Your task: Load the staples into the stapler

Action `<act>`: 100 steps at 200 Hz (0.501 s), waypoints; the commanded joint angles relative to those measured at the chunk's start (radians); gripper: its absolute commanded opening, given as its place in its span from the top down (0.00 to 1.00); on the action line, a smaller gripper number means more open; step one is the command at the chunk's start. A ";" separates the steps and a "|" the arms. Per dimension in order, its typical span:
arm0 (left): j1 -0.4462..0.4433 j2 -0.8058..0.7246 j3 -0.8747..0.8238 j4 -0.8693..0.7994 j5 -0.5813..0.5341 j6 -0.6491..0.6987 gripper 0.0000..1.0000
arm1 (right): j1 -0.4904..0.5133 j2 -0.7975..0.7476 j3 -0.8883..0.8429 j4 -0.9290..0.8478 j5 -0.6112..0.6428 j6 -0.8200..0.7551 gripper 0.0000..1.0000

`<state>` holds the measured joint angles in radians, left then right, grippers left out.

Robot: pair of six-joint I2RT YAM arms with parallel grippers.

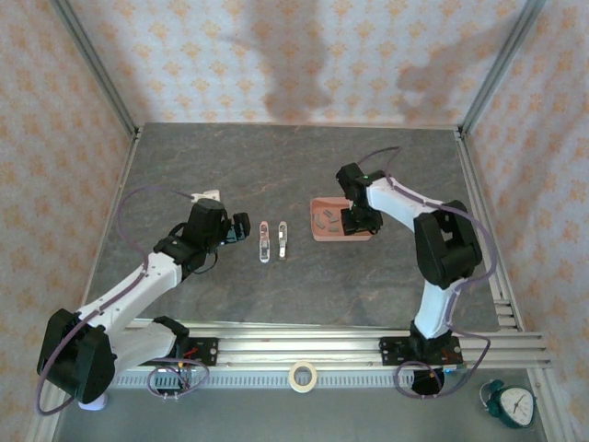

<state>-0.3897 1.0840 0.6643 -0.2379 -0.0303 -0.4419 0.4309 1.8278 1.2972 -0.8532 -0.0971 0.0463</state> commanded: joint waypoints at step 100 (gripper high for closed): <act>0.011 -0.023 -0.022 -0.014 -0.015 0.029 0.09 | 0.065 0.003 0.139 -0.051 0.019 -0.105 0.46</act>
<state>-0.3897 1.0748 0.6575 -0.2401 -0.0330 -0.4355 0.4969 1.7901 1.3952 -0.9154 -0.1108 -0.0643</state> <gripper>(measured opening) 0.908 0.549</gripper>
